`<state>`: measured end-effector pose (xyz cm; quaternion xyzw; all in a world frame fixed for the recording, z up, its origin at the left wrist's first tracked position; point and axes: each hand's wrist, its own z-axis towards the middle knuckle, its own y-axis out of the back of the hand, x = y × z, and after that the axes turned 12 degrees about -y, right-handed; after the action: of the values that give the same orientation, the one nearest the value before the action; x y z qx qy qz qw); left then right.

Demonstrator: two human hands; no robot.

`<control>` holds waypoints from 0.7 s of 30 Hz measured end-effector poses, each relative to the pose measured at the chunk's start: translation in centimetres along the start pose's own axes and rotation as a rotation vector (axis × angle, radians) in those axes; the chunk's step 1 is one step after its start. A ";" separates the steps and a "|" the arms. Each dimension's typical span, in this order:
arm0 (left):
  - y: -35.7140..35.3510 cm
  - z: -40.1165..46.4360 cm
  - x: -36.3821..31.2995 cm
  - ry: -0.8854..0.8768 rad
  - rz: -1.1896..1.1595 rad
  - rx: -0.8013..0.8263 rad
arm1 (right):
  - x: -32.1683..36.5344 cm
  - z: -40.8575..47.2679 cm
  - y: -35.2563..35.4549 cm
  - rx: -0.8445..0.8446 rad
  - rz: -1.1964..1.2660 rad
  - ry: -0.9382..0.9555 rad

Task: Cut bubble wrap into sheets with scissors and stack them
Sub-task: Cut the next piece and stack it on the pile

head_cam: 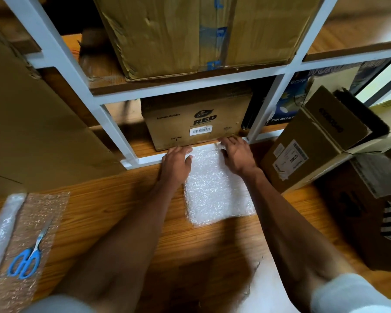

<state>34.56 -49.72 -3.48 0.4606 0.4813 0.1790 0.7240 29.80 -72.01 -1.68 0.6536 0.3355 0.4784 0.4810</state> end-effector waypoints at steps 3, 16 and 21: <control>1.0 -1.5 -0.1 0.038 -0.023 -0.021 | 0.8 -1.5 0.8 -0.064 0.016 -0.003; 5.3 -17.3 5.1 0.137 -0.078 -0.081 | 13.3 -15.8 -5.3 -0.034 0.189 0.120; 9.1 -24.4 10.0 0.177 -0.056 -0.131 | 20.5 -21.2 -8.9 0.103 0.187 0.143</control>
<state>19.90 -25.94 -3.87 0.3811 0.5430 0.2299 0.7121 16.38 -44.28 -2.24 0.6700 0.3306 0.5489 0.3748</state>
